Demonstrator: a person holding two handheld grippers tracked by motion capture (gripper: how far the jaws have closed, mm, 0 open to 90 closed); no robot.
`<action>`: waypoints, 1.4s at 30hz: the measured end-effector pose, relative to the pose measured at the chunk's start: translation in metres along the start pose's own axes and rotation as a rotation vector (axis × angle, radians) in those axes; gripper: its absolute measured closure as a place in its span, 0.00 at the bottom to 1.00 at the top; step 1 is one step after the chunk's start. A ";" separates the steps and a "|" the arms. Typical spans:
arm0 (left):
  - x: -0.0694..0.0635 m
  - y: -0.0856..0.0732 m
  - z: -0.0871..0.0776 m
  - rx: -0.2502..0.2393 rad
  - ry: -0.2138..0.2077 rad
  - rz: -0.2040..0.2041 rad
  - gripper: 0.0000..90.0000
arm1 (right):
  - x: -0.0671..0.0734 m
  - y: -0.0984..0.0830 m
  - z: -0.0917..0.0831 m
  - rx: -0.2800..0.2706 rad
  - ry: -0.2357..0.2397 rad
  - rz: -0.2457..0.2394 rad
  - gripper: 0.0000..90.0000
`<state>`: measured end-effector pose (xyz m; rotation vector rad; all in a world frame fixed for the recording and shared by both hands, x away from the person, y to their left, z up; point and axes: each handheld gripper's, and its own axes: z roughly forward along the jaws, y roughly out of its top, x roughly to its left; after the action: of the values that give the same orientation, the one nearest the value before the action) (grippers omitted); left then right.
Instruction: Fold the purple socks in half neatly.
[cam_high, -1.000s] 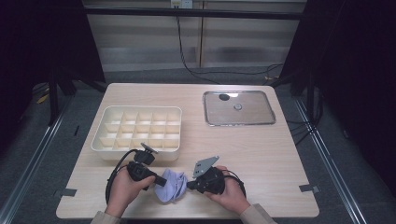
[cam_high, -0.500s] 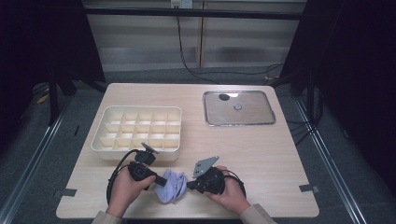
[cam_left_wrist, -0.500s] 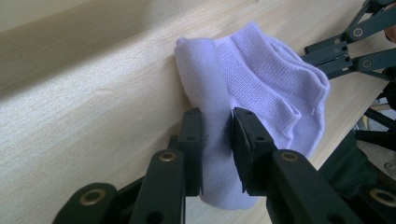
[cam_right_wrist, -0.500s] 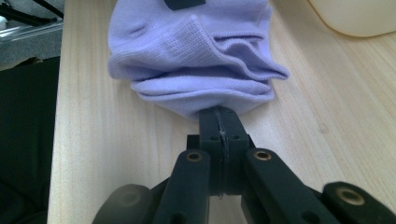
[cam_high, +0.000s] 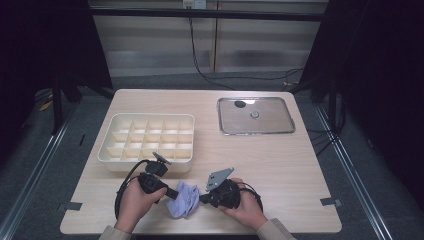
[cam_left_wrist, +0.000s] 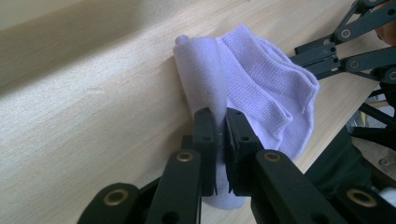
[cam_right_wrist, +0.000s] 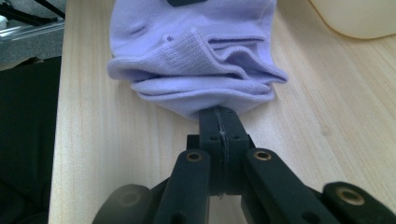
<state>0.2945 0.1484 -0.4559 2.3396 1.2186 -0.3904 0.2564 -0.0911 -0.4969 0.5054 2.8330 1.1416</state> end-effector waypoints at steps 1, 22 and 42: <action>-0.001 0.000 0.000 0.001 0.002 0.001 0.94 | 0.000 0.000 0.000 -0.001 0.000 -0.003 1.00; -0.015 0.007 -0.001 0.018 0.027 0.038 0.93 | 0.000 0.000 0.000 -0.001 0.005 -0.004 1.00; -0.024 0.010 0.003 -0.001 0.004 0.047 0.93 | 0.001 0.001 0.001 0.003 0.007 -0.001 1.00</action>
<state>0.2894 0.1257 -0.4449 2.3649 1.1629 -0.3693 0.2557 -0.0891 -0.4969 0.5010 2.8408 1.1412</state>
